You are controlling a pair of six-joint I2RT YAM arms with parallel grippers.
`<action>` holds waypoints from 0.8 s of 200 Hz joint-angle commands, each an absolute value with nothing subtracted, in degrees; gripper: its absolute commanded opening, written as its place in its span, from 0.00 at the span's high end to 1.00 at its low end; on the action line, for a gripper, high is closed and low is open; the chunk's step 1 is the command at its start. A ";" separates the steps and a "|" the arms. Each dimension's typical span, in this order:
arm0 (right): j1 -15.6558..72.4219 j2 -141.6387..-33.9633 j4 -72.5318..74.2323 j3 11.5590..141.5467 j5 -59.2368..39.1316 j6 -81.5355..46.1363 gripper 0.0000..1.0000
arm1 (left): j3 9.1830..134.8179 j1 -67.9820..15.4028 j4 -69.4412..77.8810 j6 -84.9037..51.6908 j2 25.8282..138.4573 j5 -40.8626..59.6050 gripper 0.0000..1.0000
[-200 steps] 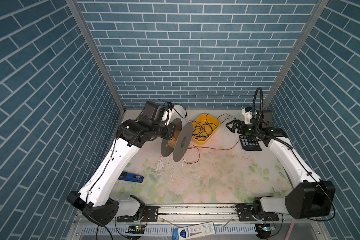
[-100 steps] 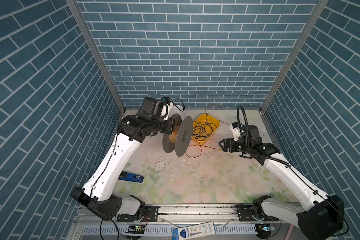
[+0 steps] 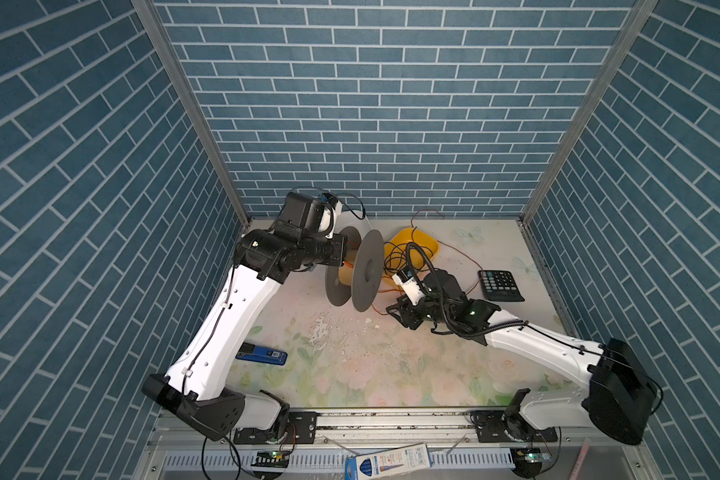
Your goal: Wrap the cables
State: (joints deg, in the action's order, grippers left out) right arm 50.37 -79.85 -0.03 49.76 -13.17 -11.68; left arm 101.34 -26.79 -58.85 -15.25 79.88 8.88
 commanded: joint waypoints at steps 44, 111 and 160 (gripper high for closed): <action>54.38 -88.99 15.26 52.37 -10.05 -11.73 0.61 | 103.09 -25.16 -56.43 -17.14 77.89 9.86 1.00; 56.12 -96.21 23.25 53.77 -5.36 -13.27 0.80 | 101.39 -24.05 -56.51 -17.99 75.84 10.31 1.00; 56.77 -92.87 23.97 51.79 -4.52 -12.89 1.00 | 100.12 -17.27 -55.99 -18.89 74.21 12.74 1.00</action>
